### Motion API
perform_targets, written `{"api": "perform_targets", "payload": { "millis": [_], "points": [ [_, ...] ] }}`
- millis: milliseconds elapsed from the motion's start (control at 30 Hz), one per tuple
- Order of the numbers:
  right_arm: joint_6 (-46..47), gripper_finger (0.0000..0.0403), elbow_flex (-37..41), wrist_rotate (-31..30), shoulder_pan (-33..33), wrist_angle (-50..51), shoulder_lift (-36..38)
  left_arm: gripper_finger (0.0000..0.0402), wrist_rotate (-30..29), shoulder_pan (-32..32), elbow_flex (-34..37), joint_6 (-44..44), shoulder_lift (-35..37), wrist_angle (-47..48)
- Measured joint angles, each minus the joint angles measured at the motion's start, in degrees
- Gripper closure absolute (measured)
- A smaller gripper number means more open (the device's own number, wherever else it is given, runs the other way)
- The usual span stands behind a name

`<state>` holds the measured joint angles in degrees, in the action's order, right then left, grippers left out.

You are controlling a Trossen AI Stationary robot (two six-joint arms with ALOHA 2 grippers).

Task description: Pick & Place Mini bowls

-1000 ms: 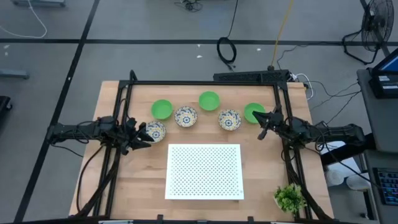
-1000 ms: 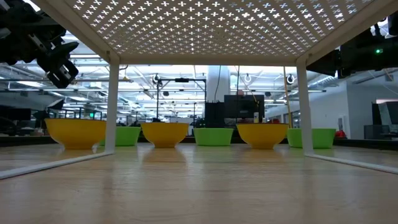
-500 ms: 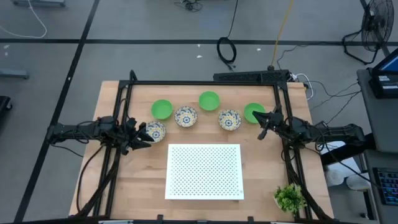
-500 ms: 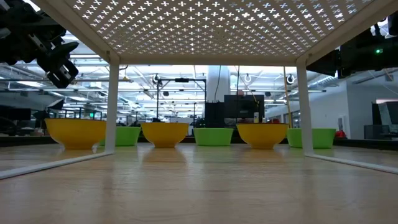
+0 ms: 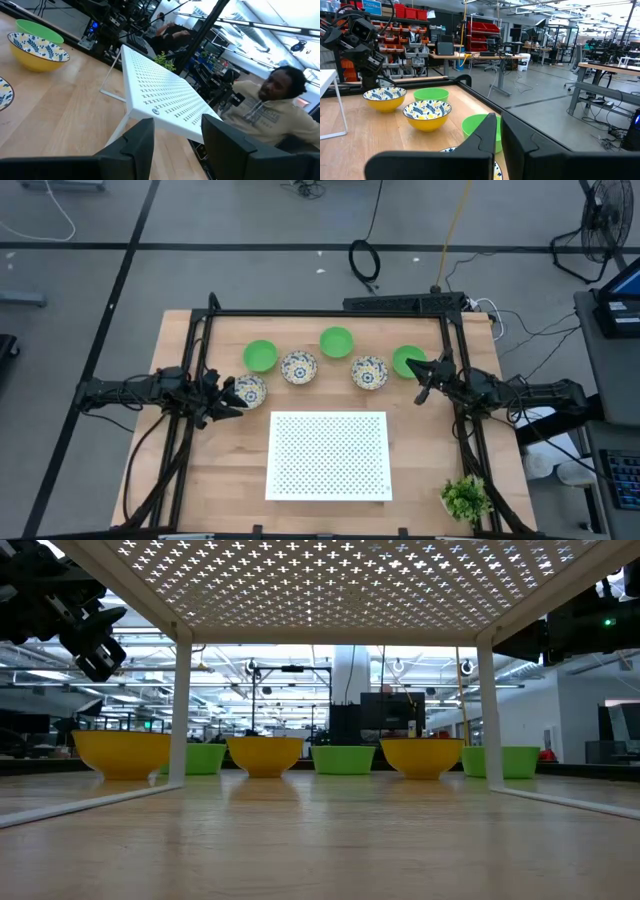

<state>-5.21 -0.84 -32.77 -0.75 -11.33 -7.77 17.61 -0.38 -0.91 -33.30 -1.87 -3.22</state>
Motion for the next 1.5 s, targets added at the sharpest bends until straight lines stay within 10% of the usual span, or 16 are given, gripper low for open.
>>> {"api": "perform_targets", "payload": {
  "millis": [1367,1500],
  "points": [
    [0.09,0.0387,0.0,0.0,0.02,-0.02,0.0,0.0236,0.02,0.0,0.0,-0.06,0.0,-0.02],
    [11.75,0.0387,0.0,0.04,0.01,-1.2,0.0,0.0236,0.0,0.0,0.0,-0.01,0.01,0.0]
  ]
}}
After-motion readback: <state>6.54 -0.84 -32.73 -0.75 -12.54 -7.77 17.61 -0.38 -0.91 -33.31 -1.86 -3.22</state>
